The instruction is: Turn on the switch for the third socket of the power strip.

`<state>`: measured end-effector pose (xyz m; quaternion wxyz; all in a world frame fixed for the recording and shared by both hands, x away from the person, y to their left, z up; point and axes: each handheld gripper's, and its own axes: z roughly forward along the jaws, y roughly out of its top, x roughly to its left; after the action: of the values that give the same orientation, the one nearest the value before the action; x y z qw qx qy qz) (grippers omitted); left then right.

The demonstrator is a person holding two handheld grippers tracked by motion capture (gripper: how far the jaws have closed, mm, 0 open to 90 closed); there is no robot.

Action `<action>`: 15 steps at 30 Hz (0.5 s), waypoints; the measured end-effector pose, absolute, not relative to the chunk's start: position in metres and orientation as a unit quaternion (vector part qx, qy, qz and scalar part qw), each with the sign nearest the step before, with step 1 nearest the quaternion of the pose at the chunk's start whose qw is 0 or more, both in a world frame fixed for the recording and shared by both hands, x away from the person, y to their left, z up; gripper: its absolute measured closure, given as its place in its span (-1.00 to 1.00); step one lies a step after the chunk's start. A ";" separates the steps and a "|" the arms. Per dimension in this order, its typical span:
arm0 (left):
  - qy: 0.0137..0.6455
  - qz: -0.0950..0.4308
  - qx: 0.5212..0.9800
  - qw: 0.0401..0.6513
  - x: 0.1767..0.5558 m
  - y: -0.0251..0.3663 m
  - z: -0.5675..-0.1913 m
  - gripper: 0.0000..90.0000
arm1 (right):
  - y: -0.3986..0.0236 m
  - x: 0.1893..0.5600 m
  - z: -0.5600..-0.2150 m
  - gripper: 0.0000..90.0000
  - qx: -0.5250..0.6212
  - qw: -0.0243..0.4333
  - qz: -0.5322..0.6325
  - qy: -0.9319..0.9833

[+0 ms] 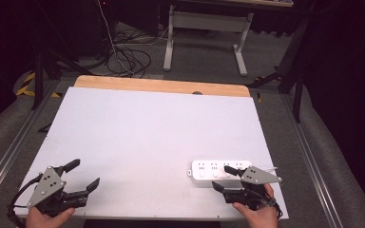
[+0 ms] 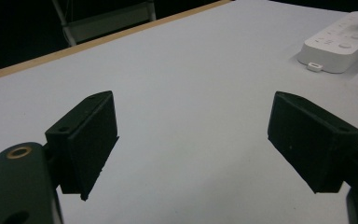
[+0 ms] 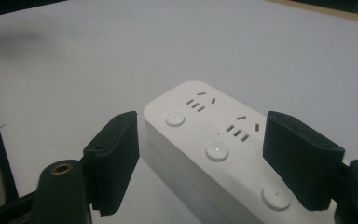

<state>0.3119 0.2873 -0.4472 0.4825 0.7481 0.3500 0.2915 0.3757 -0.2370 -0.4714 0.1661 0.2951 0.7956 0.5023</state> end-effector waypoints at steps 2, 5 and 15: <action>0.351 0.292 0.748 0.482 0.312 0.288 -0.447 -0.63 | -0.239 0.376 -0.470 -0.40 0.298 0.168 0.508 0.791; 0.351 0.293 0.747 0.482 0.312 0.288 -0.447 -0.63 | -0.239 0.375 -0.468 -0.39 0.297 0.175 0.508 0.789; 0.347 0.310 0.751 0.469 0.315 0.286 -0.451 -0.64 | -0.237 0.374 -0.466 -0.37 0.285 0.197 0.487 0.801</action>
<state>0.3149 0.2859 -0.4508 0.4690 0.7507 0.3469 0.3102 0.3743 -0.2366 -0.4665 0.1966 0.2852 0.8015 0.4875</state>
